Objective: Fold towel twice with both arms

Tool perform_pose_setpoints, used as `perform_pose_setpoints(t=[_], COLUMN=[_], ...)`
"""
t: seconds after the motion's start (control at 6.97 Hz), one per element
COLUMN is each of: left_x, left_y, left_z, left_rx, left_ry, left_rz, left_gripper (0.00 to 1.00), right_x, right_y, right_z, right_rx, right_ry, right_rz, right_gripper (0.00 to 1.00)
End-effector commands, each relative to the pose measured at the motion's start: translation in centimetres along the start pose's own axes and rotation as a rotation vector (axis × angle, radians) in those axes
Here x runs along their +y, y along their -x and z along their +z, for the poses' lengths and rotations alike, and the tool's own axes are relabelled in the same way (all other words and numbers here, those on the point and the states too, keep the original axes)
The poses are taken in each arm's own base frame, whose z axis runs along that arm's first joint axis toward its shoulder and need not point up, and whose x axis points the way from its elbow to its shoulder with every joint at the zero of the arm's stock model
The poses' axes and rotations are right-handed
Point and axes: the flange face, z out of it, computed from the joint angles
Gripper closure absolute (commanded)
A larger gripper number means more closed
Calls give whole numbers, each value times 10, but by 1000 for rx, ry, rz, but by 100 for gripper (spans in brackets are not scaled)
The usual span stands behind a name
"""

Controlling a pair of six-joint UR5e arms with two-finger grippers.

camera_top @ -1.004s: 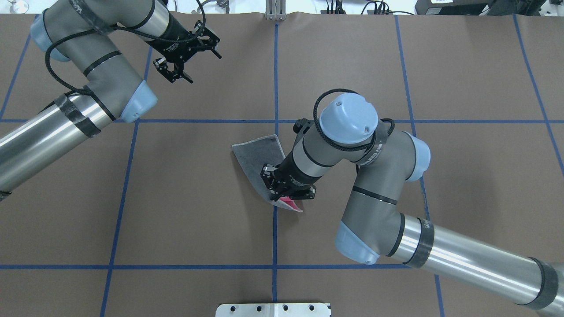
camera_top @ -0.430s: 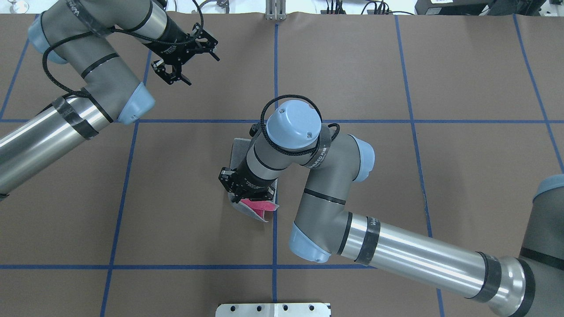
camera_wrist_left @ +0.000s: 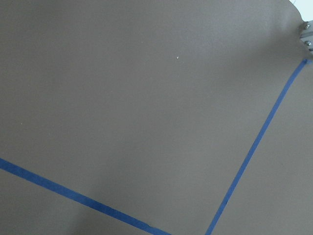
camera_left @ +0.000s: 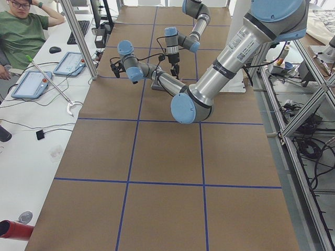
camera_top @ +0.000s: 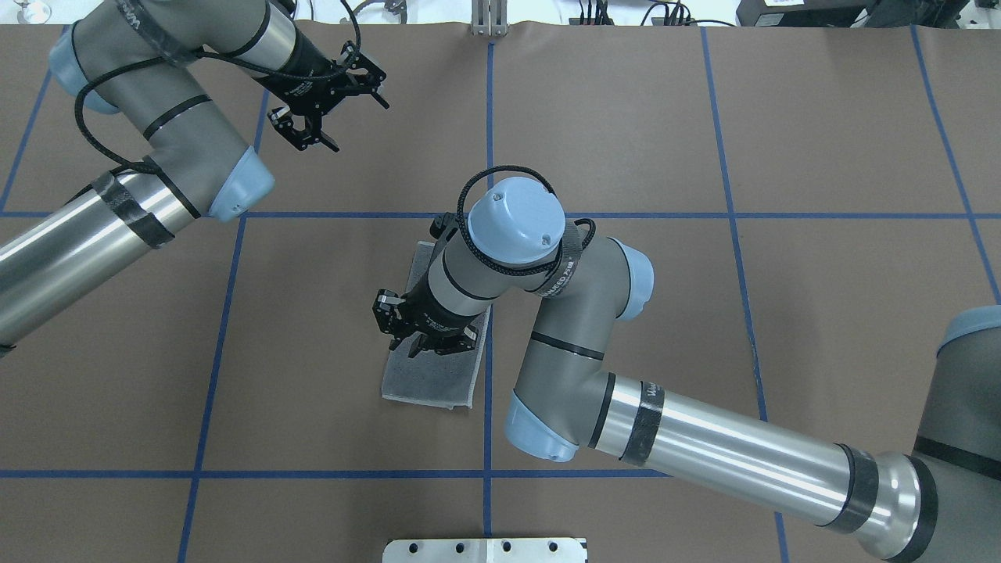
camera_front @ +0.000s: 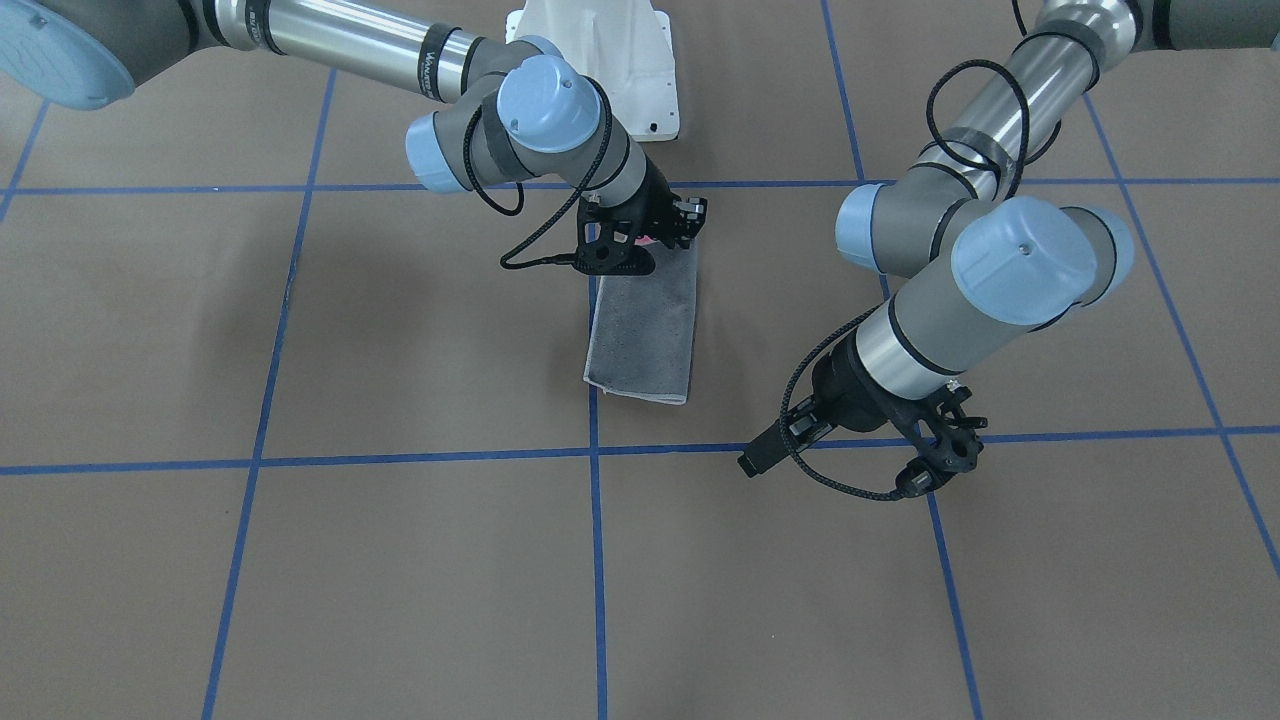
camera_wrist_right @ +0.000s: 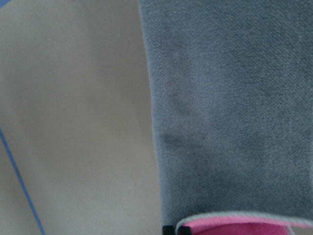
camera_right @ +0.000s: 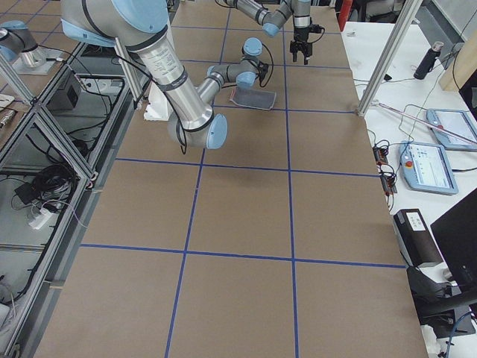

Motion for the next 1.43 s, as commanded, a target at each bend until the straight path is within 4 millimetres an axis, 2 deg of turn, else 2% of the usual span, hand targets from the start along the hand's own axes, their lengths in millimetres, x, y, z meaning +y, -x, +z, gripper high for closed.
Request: perform_pose_setpoints(t=[0.0,0.14,0.29,0.43,0.57,0.72,0.86,1.0,1.15,1.29], left_x=[0,2,14,32,55,86,127,184,237,274], left_y=[0,8,17,25,31,27,35,42,63,98], left_z=[0,-2,-14,-25,-18,2,34,60,77,84], left_rx=[1,3,23,42,42,43,25,-25,-73,-95], left_ry=[-3,-3,-5,6,28,21,-2,-7,-30,-26], left_rz=[21,24,33,9,-56,-83,-82,-57,-25,10], left_gripper=[0,0,0,0,0,0,0,0,0,0], right_x=[-5,-21,-51,-79,-112,-138,-159,-169,-171,-173], right_y=[11,-4,-29,-63,-98,-131,-147,-152,-153,-155], right_z=[-43,-76,-108,-127,-143,-160,-172,-176,-177,-176], right_rx=[-63,-88,-93,-66,-27,13,33,40,41,45], right_ry=[-29,-67,-120,-170,-221,-259,-285,-300,-304,-305], right_rz=[-6,-4,-3,-62,-84,-91,-62,-49,-47,-43], right_gripper=[0,0,0,0,0,0,0,0,0,0])
